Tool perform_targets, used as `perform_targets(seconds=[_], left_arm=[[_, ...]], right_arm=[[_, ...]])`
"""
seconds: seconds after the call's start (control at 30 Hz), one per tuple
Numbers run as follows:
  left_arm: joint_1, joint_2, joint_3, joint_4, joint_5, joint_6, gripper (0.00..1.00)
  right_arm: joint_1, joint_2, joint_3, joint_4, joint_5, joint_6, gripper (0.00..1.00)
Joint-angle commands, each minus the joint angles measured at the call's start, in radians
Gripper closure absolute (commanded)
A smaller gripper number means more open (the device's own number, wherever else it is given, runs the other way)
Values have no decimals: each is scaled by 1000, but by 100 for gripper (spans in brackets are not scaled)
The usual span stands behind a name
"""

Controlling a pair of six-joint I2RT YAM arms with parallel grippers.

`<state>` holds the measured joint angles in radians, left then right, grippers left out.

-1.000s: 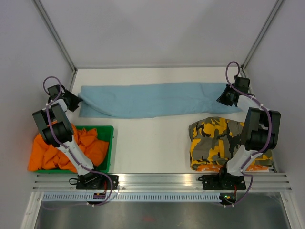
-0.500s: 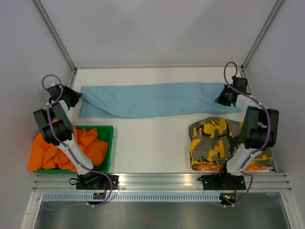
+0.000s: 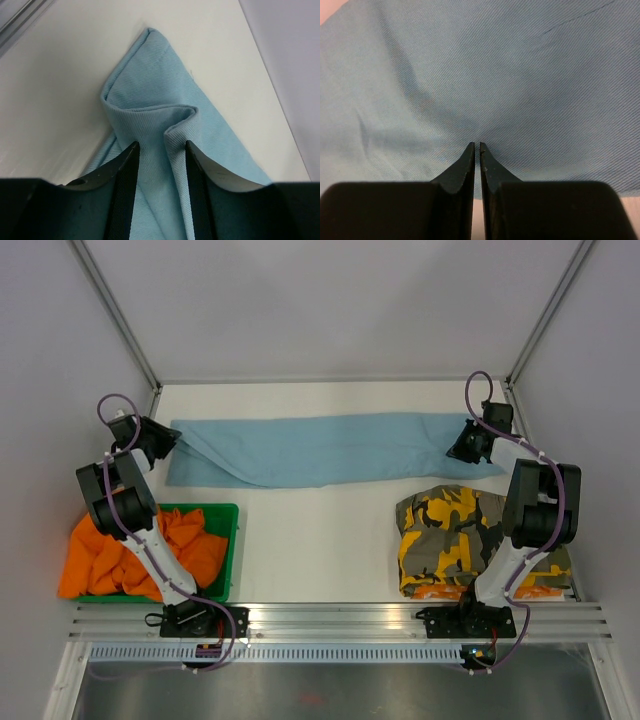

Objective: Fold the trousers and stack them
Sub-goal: Fold the trousers

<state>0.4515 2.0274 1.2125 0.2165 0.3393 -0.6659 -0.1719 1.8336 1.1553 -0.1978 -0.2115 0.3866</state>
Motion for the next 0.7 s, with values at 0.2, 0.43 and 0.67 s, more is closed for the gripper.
perform_targets(seconds=[0.2,0.43,0.67], left_arm=[[-31,51,76,57,20,-35,54],[-51,77,91,101,3,-67,59],[-66,54,102,100,-23,-84,98]], right_arm=[[9,15,46,6,12,12,88],[11,16,49,-2,21,11,88],[11,16,46,-2,21,15,88]])
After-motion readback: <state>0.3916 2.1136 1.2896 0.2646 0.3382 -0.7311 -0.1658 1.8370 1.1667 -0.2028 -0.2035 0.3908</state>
